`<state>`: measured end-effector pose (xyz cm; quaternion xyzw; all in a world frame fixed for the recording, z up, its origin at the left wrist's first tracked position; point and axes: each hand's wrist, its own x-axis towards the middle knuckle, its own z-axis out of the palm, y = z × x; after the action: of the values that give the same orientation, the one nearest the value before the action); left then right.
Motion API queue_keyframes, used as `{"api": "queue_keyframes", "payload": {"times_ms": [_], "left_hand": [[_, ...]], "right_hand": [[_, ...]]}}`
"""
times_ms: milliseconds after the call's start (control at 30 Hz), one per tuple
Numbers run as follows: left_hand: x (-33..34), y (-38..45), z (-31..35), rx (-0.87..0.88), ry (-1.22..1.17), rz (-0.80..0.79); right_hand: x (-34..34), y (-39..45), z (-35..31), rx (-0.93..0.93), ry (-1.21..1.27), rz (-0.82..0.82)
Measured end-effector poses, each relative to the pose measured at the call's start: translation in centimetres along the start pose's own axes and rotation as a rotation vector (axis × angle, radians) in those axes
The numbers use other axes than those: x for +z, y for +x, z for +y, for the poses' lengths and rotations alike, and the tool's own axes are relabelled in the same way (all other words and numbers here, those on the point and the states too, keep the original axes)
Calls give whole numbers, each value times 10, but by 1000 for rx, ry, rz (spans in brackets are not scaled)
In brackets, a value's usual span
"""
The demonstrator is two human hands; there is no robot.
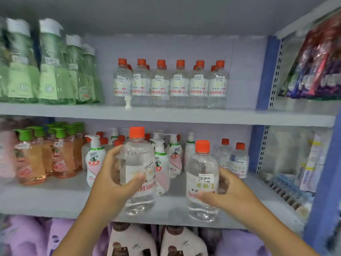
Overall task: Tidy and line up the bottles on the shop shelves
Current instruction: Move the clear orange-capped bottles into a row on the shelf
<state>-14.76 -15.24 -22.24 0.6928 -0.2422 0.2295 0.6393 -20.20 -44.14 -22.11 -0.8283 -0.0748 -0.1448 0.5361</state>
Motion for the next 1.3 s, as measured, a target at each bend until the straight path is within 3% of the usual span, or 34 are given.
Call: {"api": "queue_keyframes", "payload": {"times_ms": [133, 333, 533, 700, 967, 1167, 1300], "left_hand": [[17, 15, 84, 154, -95, -60], [67, 100, 153, 239, -56, -129], [119, 178, 140, 123, 110, -190], [127, 222, 119, -4, 245, -297], [130, 275, 109, -37, 442, -401], [139, 277, 88, -28, 492, -390], [145, 279, 88, -55, 554, -409]], "right_hand": [[-55, -21, -74, -180, -12, 14], [-133, 13, -156, -312, -9, 210], [-158, 84, -145, -169, -189, 355], [-164, 128, -130, -85, -263, 283], [-171, 181, -134, 44, -391, 140], [-161, 199, -113, -16, -363, 207], [-159, 204, -113, -20, -373, 170]]}}
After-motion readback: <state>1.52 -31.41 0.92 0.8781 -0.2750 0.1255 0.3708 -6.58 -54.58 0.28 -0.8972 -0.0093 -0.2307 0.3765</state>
